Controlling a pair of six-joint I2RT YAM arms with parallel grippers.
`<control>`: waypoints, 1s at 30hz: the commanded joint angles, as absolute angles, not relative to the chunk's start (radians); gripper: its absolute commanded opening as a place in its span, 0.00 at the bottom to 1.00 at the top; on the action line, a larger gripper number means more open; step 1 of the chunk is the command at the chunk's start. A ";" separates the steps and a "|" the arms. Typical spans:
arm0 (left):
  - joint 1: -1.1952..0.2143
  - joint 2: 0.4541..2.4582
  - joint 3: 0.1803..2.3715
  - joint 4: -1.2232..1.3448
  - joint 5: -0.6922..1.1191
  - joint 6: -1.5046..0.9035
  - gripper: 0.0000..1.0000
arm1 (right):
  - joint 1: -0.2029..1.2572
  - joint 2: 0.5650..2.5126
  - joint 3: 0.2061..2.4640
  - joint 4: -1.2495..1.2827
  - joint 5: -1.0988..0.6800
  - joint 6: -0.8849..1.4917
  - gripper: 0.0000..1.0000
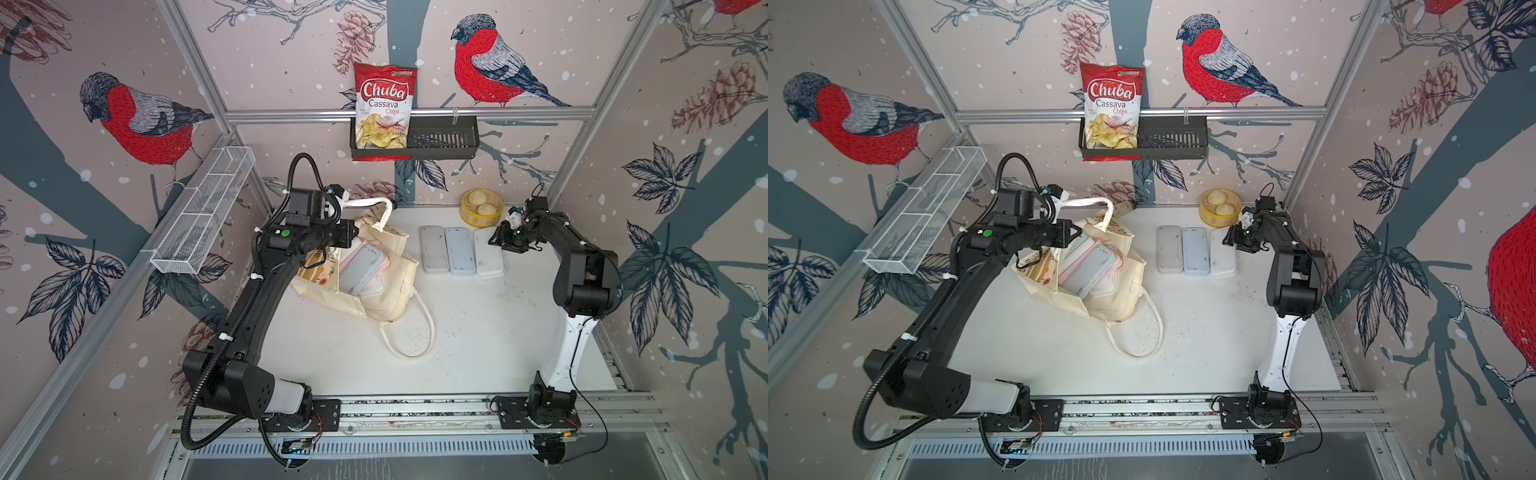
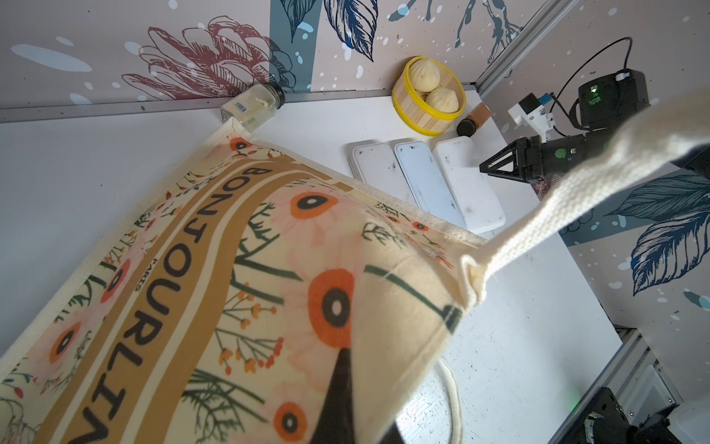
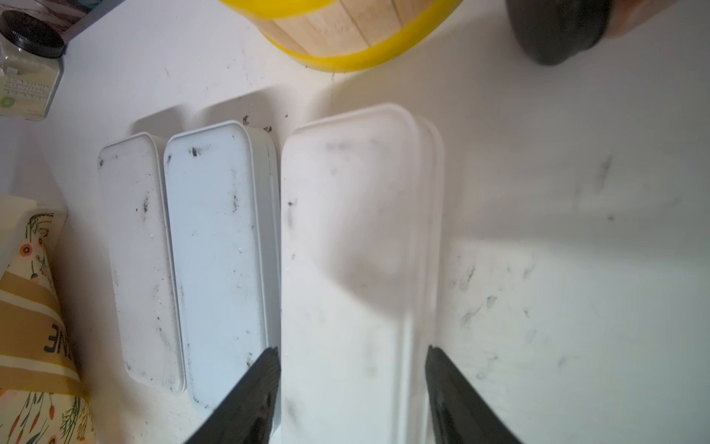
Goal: Take out the pencil case from the canvas bag
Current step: Place the pencil case at the center of the board.
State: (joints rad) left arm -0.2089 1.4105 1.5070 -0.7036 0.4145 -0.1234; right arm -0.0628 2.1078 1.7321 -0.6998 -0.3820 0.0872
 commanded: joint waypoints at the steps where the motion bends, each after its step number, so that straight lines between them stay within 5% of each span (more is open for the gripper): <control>1: -0.206 1.398 1.513 -0.694 0.423 -0.133 0.00 | -0.047 2.062 1.726 -0.676 -0.254 0.165 0.64; 14: -0.207 1.389 1.513 -0.701 0.414 -0.129 0.00 | 0.197 1.817 1.602 -0.566 -0.130 0.289 0.64; 30: -0.207 1.372 1.522 -0.679 0.424 -0.152 0.00 | 0.673 1.269 1.183 -0.145 0.155 0.473 0.64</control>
